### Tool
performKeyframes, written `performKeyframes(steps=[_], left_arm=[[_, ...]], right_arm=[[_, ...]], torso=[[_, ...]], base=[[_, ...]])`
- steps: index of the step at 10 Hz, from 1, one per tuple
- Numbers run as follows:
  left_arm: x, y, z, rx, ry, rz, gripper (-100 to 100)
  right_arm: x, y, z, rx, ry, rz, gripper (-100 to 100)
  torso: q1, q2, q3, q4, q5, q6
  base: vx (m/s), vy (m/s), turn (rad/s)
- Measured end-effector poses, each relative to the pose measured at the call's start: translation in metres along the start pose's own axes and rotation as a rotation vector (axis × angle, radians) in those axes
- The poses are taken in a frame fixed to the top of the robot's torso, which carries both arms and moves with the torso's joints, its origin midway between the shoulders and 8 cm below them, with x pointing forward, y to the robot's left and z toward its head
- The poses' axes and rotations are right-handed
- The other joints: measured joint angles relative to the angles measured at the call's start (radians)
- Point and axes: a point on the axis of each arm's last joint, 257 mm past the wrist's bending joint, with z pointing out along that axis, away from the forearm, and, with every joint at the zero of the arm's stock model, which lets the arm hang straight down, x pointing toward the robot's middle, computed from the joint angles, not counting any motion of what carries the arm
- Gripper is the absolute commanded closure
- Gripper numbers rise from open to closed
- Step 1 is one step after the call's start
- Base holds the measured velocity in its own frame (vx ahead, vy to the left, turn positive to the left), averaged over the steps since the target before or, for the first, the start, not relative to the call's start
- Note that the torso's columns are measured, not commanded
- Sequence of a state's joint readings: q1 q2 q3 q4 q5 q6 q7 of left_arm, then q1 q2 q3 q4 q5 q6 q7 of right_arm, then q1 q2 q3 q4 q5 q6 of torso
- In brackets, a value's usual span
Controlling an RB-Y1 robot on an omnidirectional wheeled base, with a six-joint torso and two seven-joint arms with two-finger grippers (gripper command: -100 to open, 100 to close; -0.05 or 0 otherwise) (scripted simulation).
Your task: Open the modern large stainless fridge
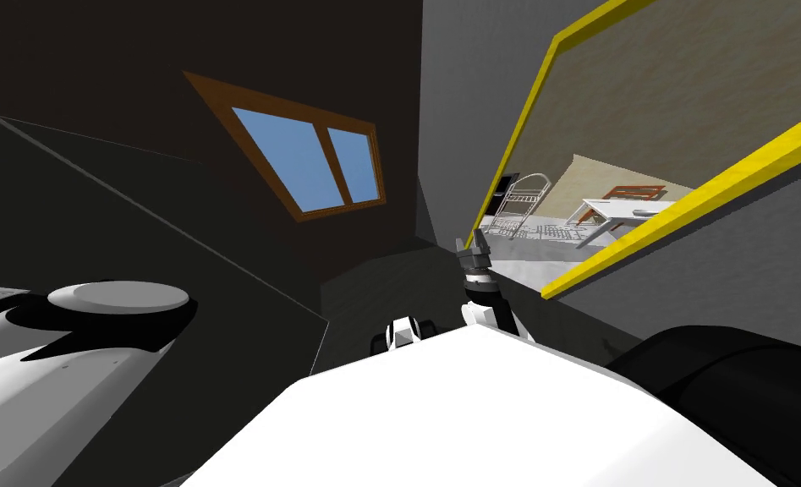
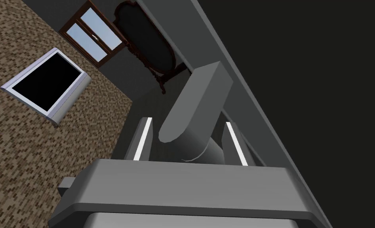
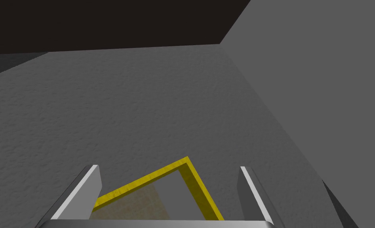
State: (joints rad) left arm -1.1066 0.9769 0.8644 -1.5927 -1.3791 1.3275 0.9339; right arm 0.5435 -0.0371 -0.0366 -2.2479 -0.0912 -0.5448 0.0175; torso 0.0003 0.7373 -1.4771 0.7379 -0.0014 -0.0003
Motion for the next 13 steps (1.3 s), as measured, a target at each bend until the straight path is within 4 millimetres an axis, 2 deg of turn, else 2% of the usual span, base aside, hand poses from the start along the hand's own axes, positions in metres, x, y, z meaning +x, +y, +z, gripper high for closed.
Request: performKeyframes(steps=[4, 7, 8, 13], left_arm=[[0.006, -0.036, 0.004, 0.01, -0.016, -0.002, -100], [0.011, -0.062, 0.005, 0.027, -0.022, -0.005, -100], [0.011, -0.063, 0.005, 0.028, -0.022, -0.003, 0], [0.011, -0.063, 0.005, 0.027, -0.022, -0.003, 0]], right_arm=[[0.0, 0.0, 0.0, 0.0, 0.0, 0.0, 0], [0.0, 0.0, 0.0, 0.0, 0.0, 0.0, 0], [0.0, 0.0, 0.0, 0.0, 0.0, 0.0, 0], [0.0, 0.0, 0.0, 0.0, 0.0, 0.0, 0]], torso=[[0.007, 0.006, 0.002, 0.003, 0.001, -0.003], [-0.001, -0.001, 0.0, 0.0, 0.001, 0.0], [-0.002, -0.001, 0.0, 0.0, 0.001, 0.0], [0.0, 0.001, 0.001, 0.0, 0.001, 0.0]], base=[[-0.001, 0.041, -0.072], [0.01, 0.027, -0.026], [0.0, 0.0, 0.0], [0.0, 0.0, 0.0]])
